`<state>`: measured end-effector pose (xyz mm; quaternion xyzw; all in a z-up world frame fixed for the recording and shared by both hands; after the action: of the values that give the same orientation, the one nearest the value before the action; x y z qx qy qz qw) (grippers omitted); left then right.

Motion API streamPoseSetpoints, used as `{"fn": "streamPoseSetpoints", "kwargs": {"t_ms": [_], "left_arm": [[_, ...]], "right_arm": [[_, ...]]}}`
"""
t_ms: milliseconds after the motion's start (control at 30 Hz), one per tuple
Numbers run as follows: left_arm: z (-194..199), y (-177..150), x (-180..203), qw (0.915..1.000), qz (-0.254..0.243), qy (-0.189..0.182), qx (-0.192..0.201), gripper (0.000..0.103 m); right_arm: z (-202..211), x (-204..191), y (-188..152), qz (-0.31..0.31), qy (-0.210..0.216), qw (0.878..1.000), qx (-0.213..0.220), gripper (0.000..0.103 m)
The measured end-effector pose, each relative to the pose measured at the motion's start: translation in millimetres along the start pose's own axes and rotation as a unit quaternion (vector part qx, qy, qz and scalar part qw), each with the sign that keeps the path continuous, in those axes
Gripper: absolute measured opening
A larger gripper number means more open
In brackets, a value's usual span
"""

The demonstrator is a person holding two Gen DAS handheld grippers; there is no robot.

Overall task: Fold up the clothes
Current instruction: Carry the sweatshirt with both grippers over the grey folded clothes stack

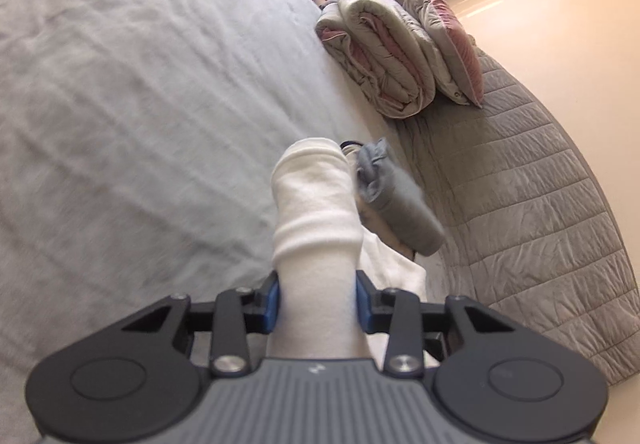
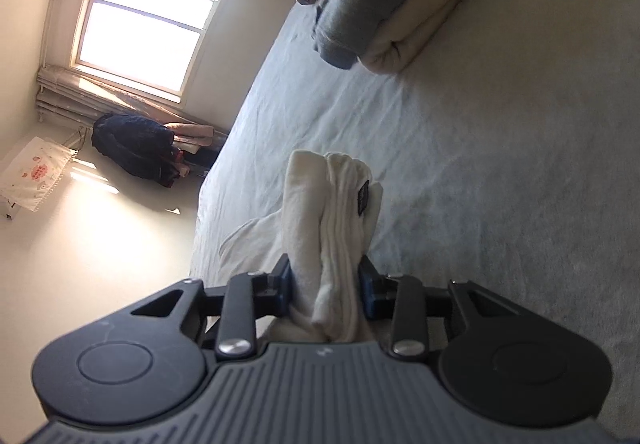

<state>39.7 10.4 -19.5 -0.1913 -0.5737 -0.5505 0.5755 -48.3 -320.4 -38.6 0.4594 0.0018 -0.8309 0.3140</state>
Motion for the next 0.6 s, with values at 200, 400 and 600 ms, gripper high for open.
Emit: {"fn": "streamPoseSetpoints", "kwargs": {"t_ms": [200, 400, 600], "left_arm": [[-28, 27, 43, 0.9995, -0.026, -0.016, 0.007, 0.037], [-66, 52, 66, 0.9989, -0.028, -0.036, 0.010, 0.037], [-116, 77, 85, 0.9980, -0.035, -0.053, 0.007, 0.037]], "right_arm": [[17, -24, 37, -0.008, 0.022, 1.000, 0.016, 0.037], [23, -48, 90, 0.004, 0.024, 0.999, 0.039, 0.037], [19, -55, 142, 0.012, 0.021, 0.998, 0.064, 0.037]]}}
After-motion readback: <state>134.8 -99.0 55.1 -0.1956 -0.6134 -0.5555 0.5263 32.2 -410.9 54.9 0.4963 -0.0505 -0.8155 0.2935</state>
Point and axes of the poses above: each gripper's, at about its wrist camera, not at the fingertips, and z roughly against the way its jaws point, x to its right, y to its top, the point moved 1 cm from there along -z, roughly the way its jaws point, and after that the axes turned 13 degrees about -y, right-handed, at the moved point
